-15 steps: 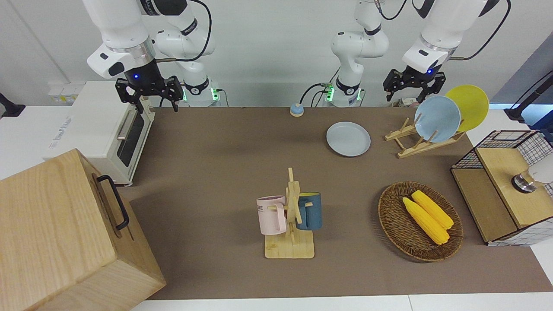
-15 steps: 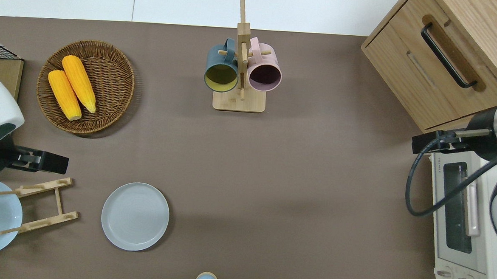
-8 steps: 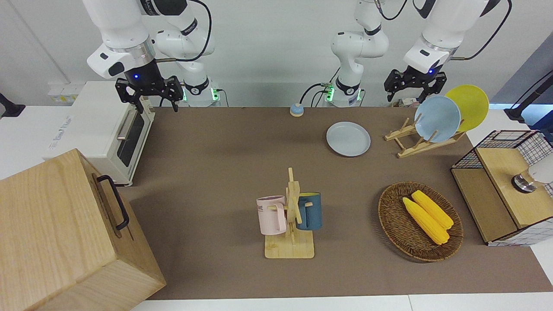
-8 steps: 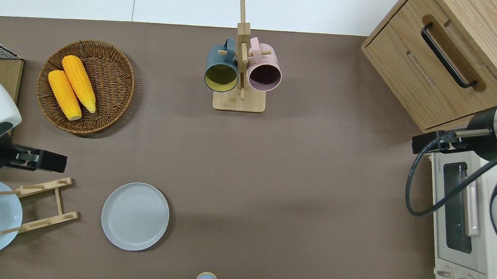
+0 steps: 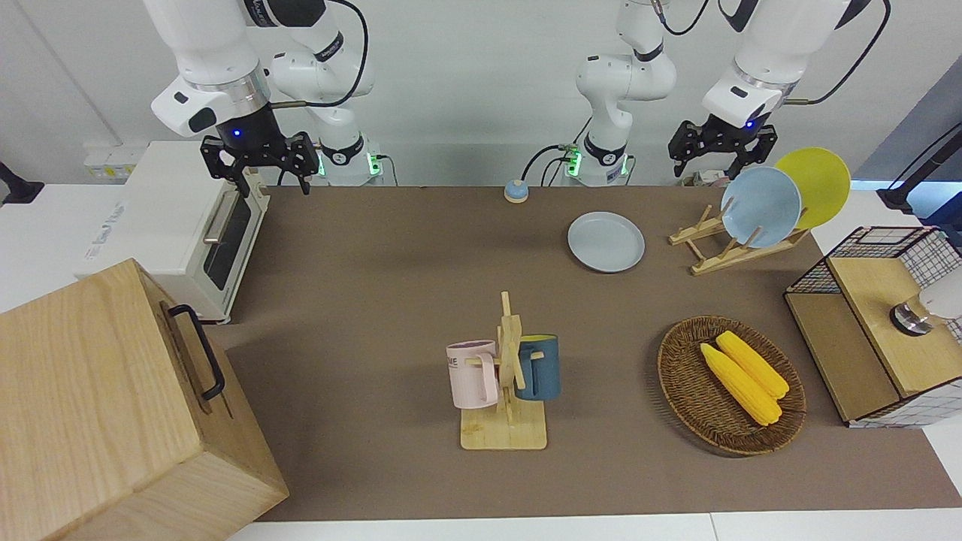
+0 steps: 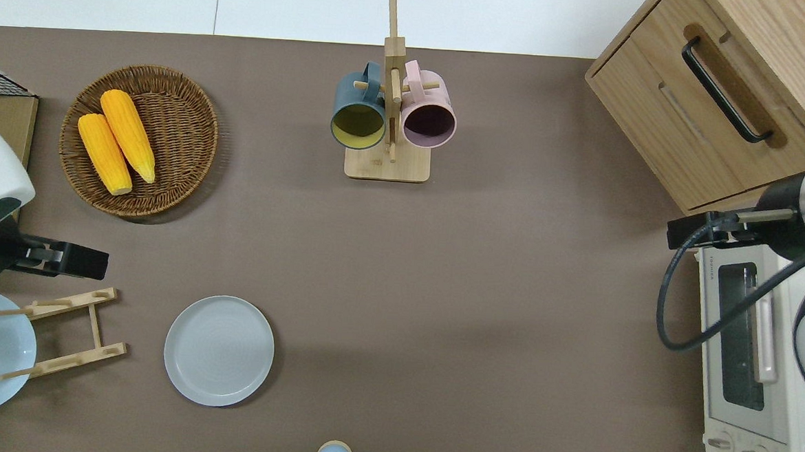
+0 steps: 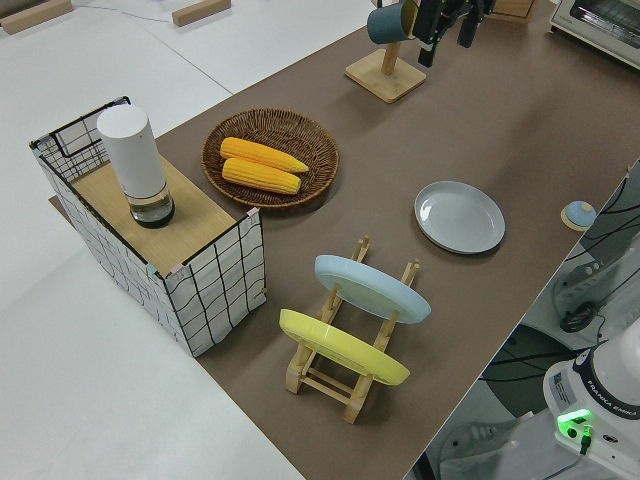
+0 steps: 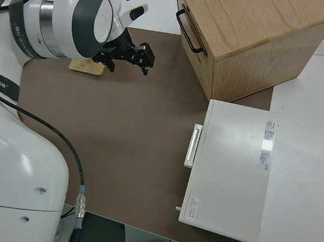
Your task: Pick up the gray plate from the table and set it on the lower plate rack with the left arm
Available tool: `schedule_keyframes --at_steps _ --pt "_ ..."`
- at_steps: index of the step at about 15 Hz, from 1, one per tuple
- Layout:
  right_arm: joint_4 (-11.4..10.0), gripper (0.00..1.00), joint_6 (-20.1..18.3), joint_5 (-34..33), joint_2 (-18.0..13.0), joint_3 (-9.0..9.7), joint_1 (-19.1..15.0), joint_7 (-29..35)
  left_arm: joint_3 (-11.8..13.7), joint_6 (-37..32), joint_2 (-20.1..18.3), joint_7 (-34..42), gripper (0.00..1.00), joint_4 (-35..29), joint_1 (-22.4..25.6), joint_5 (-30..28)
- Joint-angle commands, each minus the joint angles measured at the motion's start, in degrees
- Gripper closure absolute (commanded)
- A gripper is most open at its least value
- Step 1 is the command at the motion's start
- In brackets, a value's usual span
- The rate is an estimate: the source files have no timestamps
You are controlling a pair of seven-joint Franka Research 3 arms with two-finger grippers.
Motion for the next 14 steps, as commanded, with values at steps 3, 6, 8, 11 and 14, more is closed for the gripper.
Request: schedule_keyframes --at_steps 3,6,8,11,14 --pt "1.24 0.017 -0.93 -0.18 0.55 1.21 -1.29 0.85 0.17 -0.75 -0.1 -0.82 0.0 0.19 -0.2 0.35" --pt "1.24 0.017 -0.93 -0.18 0.55 1.21 -1.29 0.76 0.17 -1.11 -0.28 -0.73 0.0 -0.59 -0.46 0.34" --pt "1.24 0.017 -0.93 -0.18 0.55 1.21 -1.29 0.76 0.17 -1.11 -0.37 -0.73 0.0 -1.12 -0.47 0.34" --pt "1.24 0.017 -0.93 -0.18 0.55 1.21 -1.29 0.76 0.17 -1.02 -0.46 -0.73 0.0 -1.74 -0.47 0.34" --pt "1.24 0.017 -0.93 -0.18 0.55 1.21 -1.29 0.76 -0.09 -0.14 -0.89 -0.91 0.0 -3.58 -0.64 0.34"
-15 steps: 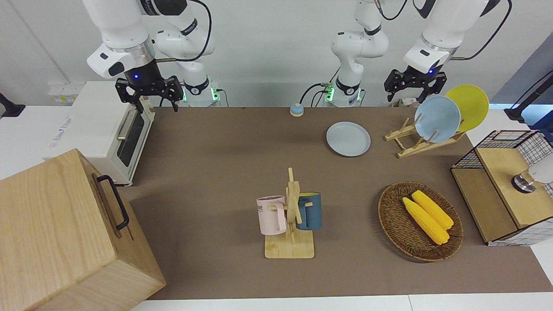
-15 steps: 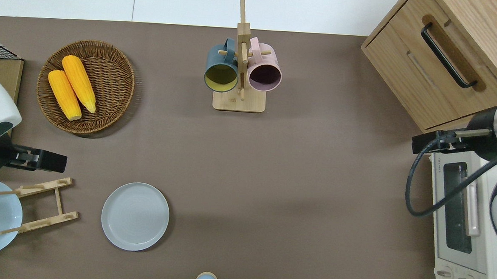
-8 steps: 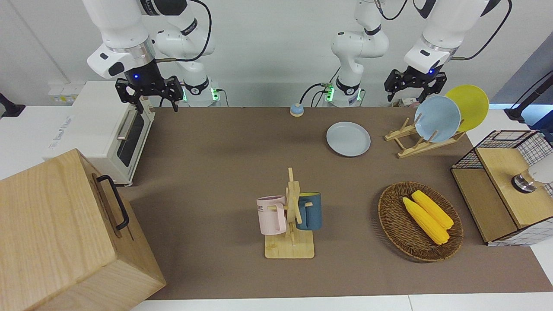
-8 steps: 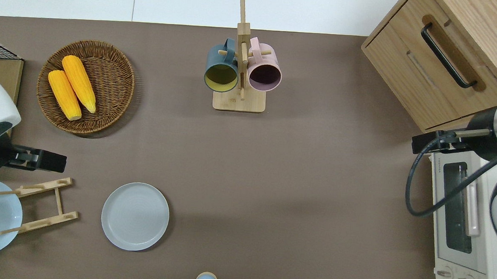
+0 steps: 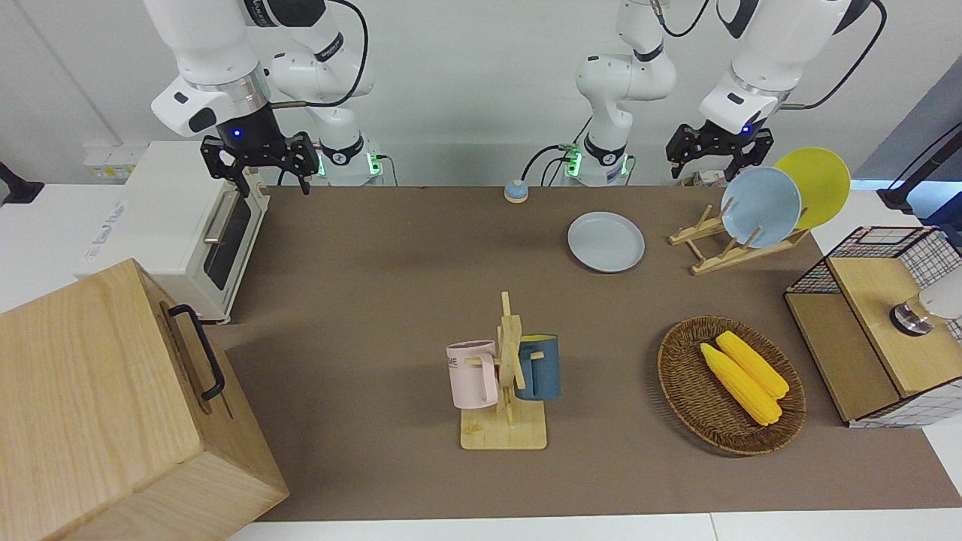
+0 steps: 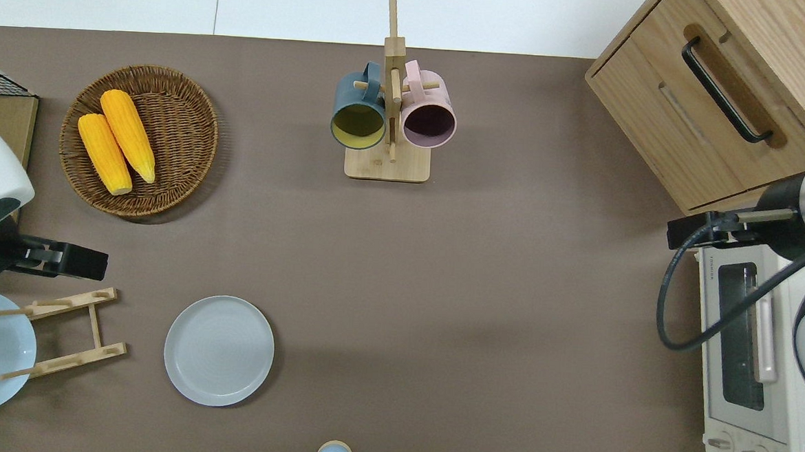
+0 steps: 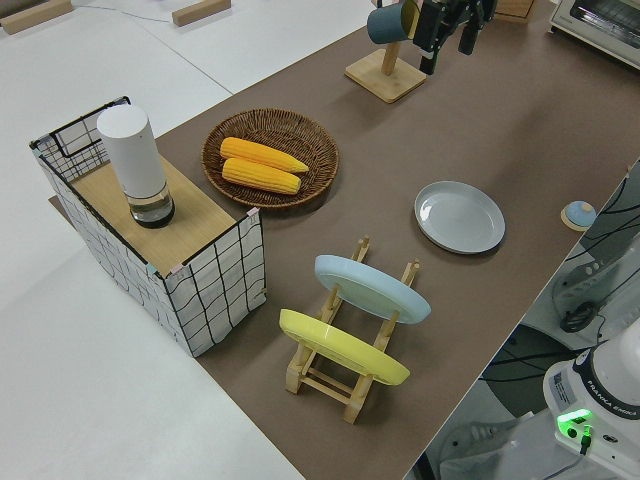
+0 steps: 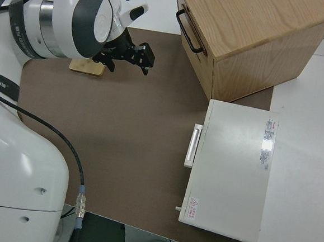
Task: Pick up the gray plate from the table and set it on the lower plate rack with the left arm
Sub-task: 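Move the left gripper over the gray plate's rim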
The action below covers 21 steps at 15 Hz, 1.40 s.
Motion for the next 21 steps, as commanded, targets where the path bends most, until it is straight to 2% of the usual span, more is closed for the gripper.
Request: schedule_keyframes --at_steps 1,6,11,16,21 --pt "1.24 0.017 -0.93 -0.18 0.55 1.21 -1.29 0.76 -0.03 0.74 -1.29 -0.78 0.0 -3.1 -0.52 0.35" --pt "1.24 0.017 -0.93 -0.18 0.55 1.21 -1.29 0.76 -0.12 2.23 -1.47 -0.6 0.0 -6.26 -0.69 0.35" --pt "1.24 0.017 -0.93 -0.18 0.55 1.21 -1.29 0.76 -0.12 10.22 -5.15 -0.51 0.0 -16.01 -0.61 0.35" --pt "1.24 0.017 -0.93 -0.18 0.55 1.21 -1.29 0.76 -0.12 14.18 -5.42 -0.42 0.0 -20.94 -0.61 0.35" --pt "1.24 0.017 -0.93 -0.18 0.55 1.21 -1.29 0.76 -0.12 21.47 -5.86 -0.42 0.0 -28.49 -0.69 0.43"
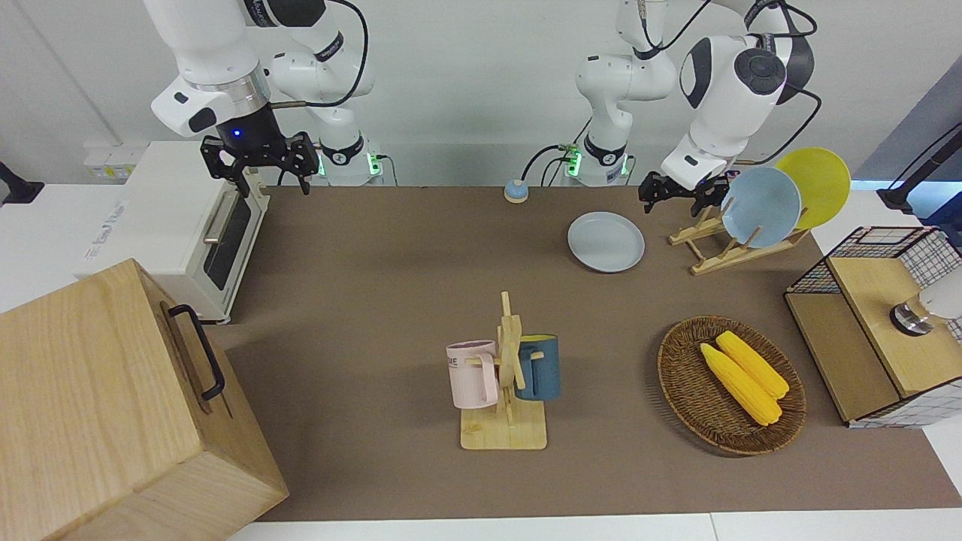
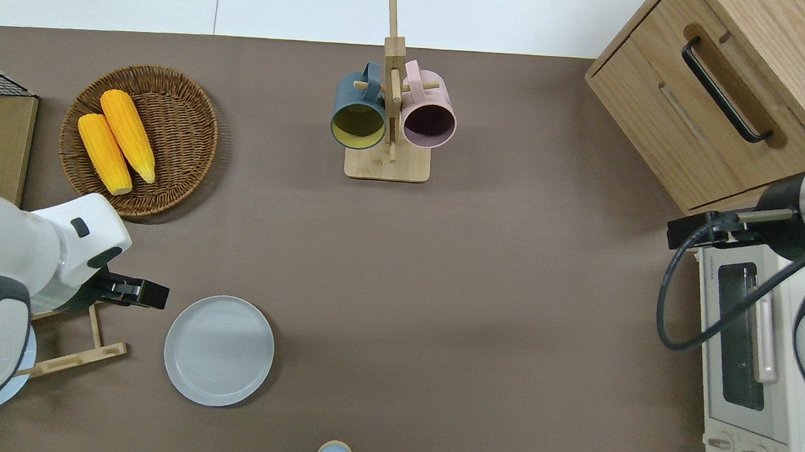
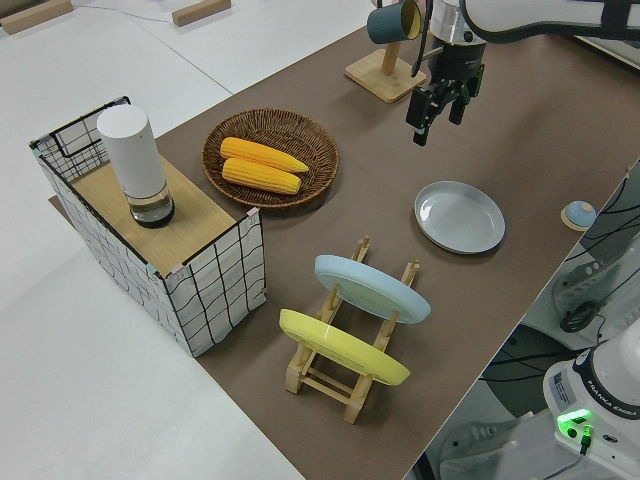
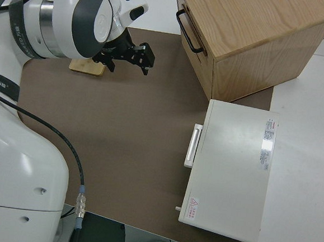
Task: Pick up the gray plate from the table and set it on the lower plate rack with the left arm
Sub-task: 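Move the left gripper over the gray plate's rim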
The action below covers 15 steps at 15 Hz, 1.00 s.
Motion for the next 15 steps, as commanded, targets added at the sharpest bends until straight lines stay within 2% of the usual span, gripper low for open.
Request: schedule_keyframes --at_steps 1,8,12,15 --pt "1.15 0.017 -0.93 -0.18 0.55 1.21 -1.29 0.85 0.24 6.23 -2.49 -0.42 0.0 -7.49 -0.61 0.43" --pt "1.15 0.017 -0.93 -0.18 0.55 1.21 -1.29 0.76 0.24 13.0 -2.32 4.66 0.0 -14.34 -0.43 0.79" --pt "1.24 0.017 -0.93 -0.18 0.55 1.21 -1.29 0.76 0.32 21.42 -1.7 5.38 0.0 -20.66 -0.43 1.23" --pt "1.24 0.017 -0.93 -0.18 0.55 1.21 -1.29 0.76 0.32 25.13 -0.92 5.46 0.0 -23.05 -0.17 1.31"
